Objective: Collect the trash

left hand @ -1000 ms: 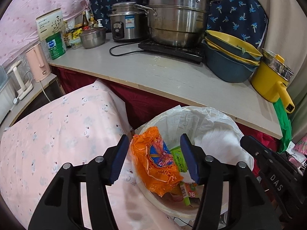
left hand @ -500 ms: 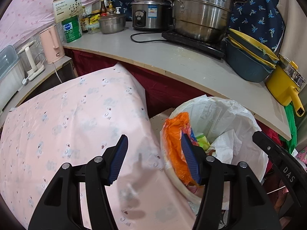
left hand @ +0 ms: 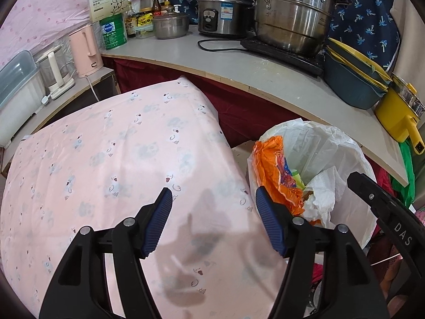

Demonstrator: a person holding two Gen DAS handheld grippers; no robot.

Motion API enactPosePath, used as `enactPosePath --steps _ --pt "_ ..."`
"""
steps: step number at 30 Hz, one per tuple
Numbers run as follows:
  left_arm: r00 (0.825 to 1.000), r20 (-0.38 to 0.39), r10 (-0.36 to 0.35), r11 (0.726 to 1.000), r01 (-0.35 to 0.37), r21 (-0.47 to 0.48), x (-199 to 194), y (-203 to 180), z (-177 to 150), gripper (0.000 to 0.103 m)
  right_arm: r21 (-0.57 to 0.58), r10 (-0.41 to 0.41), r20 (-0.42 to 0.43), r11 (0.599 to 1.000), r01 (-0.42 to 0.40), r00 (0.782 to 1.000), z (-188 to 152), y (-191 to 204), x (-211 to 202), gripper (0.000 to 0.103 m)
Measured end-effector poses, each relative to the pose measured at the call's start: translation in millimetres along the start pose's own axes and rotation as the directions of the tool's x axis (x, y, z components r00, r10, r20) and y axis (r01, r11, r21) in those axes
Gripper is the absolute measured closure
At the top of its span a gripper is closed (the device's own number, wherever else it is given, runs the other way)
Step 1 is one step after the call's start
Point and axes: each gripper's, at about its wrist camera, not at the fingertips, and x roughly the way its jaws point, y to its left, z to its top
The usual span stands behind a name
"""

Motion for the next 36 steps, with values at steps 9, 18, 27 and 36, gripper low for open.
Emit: enactPosePath --steps 9,18,27,36 --pt "1.000 0.006 0.011 1.000 -0.010 -0.006 -12.3 4.5 -9.6 0.036 -0.038 -0.011 -0.007 0.999 0.011 1.000 -8.5 11.8 -11.4 0.074" --pt "0.999 0.021 0.026 1.000 -0.026 -0.004 -29.0 6.5 -20.9 0.029 -0.097 -0.067 0.004 0.993 0.067 0.998 -20.2 21.2 -30.6 0.059" --pt "0.999 0.023 0.045 0.999 -0.045 0.006 -42.3 4.2 -35.2 0.020 -0.125 -0.131 0.012 0.983 0.131 0.991 -32.8 18.8 -50.6 0.043" --pt "0.998 0.030 0.053 0.998 -0.054 0.022 -51.4 -2.3 -47.6 0.014 -0.150 -0.144 0.037 0.978 0.148 0.989 -40.7 17.2 -65.2 0.023"
